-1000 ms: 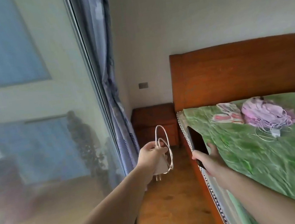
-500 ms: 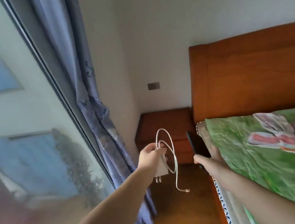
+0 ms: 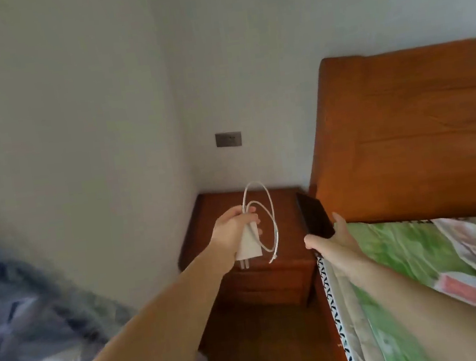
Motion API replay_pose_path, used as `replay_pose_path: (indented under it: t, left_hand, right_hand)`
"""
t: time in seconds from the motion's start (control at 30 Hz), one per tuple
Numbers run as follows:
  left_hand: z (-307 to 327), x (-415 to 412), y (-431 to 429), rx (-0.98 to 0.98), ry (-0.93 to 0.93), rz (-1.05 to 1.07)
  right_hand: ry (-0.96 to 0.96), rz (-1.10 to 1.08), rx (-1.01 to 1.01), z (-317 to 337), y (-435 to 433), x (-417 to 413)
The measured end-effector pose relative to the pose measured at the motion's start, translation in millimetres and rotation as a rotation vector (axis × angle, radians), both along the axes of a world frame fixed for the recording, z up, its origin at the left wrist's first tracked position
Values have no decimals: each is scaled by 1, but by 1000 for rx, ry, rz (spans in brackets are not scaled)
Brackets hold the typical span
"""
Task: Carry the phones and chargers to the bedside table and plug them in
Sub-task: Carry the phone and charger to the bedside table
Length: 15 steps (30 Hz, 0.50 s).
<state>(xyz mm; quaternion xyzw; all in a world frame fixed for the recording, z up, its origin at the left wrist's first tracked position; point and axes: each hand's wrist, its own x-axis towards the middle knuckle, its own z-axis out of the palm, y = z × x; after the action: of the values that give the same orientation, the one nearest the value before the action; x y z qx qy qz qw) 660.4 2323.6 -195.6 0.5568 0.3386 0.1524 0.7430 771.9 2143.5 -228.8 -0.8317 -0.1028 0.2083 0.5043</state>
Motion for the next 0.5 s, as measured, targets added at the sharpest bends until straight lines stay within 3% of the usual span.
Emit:
replay_pose_path:
  t: [0.27, 0.5]
  left_hand:
    - [-65, 114, 136, -43, 181, -61]
    - [-115, 171, 194, -116, 314, -56]
  right_hand:
    - [75, 46, -254, -84, 106, 121]
    - [93, 192, -507, -154, 179, 206]
